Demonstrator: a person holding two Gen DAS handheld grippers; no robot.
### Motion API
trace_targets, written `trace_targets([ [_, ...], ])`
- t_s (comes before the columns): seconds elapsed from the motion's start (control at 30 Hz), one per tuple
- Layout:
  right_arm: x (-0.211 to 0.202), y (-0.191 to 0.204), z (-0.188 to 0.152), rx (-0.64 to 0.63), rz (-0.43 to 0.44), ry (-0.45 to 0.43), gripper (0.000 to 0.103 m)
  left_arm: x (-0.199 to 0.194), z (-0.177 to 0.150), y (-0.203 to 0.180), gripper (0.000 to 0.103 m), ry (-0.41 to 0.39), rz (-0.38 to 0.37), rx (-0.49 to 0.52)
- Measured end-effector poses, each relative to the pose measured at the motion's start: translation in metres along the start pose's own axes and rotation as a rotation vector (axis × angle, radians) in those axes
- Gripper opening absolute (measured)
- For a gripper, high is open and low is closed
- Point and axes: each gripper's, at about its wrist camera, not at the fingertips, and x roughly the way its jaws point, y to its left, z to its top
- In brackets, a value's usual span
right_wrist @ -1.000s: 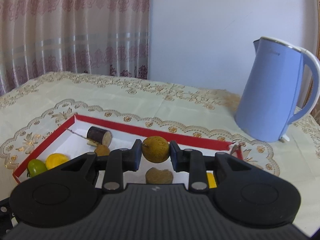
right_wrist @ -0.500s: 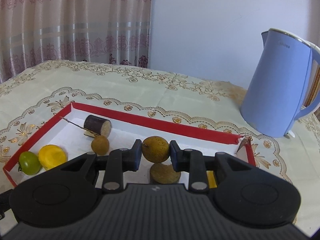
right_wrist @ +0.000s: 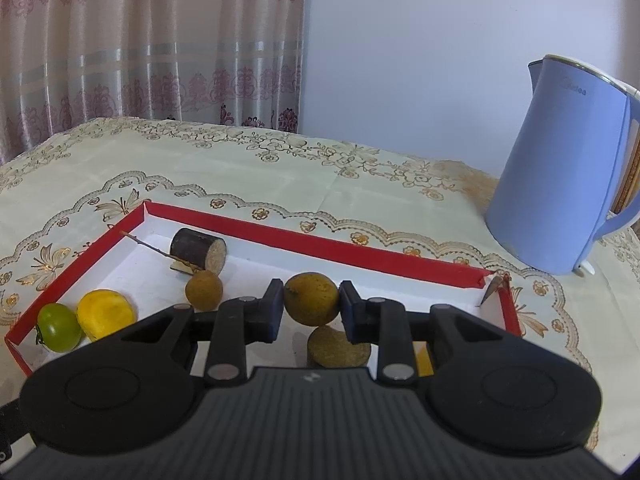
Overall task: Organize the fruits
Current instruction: 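Lower the brown round fruit into the tray and open the right tool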
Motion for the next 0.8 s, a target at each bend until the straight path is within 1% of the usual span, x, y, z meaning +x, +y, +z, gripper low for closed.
trace_targets([
  [0.73, 0.0035, -0.0003, -0.0026, 0.001, -0.011, 0.005, 0.028, 0.0001, -0.0007, -0.0009, 0.101, 0.002, -0.005, 0.004],
  [0.8, 0.0032, -0.0004, -0.0023, 0.002, -0.015, 0.003, 0.03, 0.0006, -0.0011, -0.0011, 0.101, 0.004, -0.006, 0.004],
])
